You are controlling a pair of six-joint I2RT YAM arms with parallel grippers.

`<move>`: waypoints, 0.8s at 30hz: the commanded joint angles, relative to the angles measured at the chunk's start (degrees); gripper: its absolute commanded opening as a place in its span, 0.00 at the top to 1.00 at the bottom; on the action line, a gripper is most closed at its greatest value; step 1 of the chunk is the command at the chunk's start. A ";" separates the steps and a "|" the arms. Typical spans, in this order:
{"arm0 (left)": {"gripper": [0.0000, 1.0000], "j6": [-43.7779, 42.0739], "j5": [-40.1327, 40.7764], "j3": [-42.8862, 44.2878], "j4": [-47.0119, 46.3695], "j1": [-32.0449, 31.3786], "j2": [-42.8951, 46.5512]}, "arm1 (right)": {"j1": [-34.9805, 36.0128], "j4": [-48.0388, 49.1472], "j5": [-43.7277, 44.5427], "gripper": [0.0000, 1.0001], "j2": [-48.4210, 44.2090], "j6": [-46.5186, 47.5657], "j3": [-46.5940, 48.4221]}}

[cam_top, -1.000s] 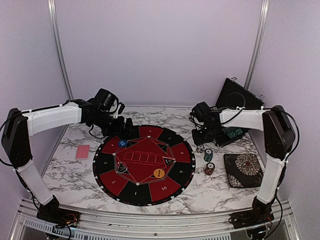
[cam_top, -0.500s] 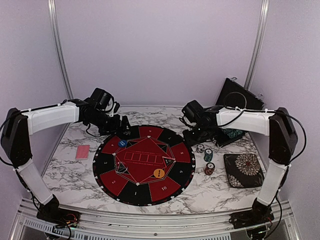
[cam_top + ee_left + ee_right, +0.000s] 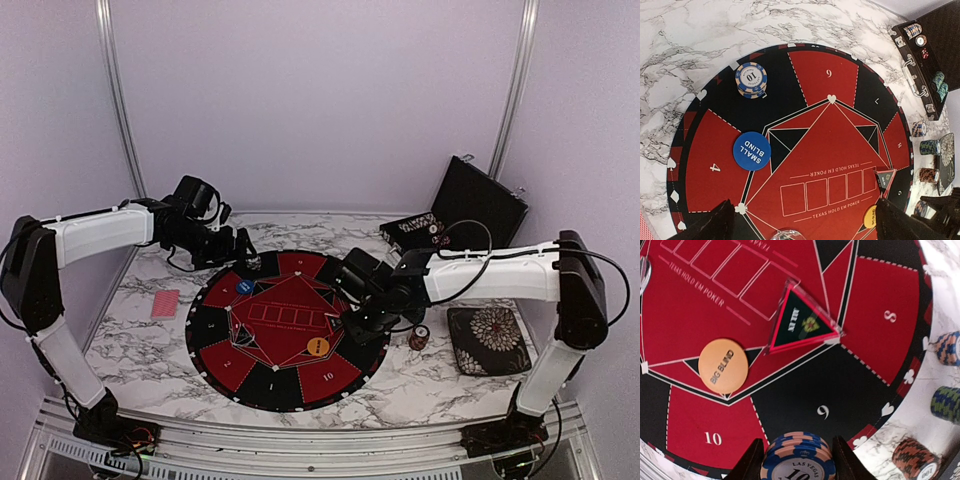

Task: Distribute texas hold em gaming equipment
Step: Place the poker chips pile in the big blind area.

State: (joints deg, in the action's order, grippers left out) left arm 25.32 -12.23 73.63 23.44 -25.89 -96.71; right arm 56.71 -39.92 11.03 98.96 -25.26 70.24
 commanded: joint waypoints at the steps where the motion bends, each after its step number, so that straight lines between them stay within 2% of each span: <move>1: 0.01 0.04 -0.37 -0.83 -1.16 0.46 1.58 | 3.36 2.69 0.33 0.66 -0.89 -3.50 -1.84; 11: 0.01 0.23 0.24 -1.65 -1.45 0.96 1.26 | 6.34 5.27 0.22 0.66 2.61 -4.36 -2.17; 24: 0.01 0.55 -0.48 -1.26 -1.62 1.57 0.38 | 6.24 5.83 1.74 0.66 3.43 -3.73 -2.30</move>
State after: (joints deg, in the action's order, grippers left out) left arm 25.54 -12.08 72.36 22.92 -24.84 -96.71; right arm 62.52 -35.07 11.05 101.80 -28.77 67.33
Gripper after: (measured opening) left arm 0.989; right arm 0.400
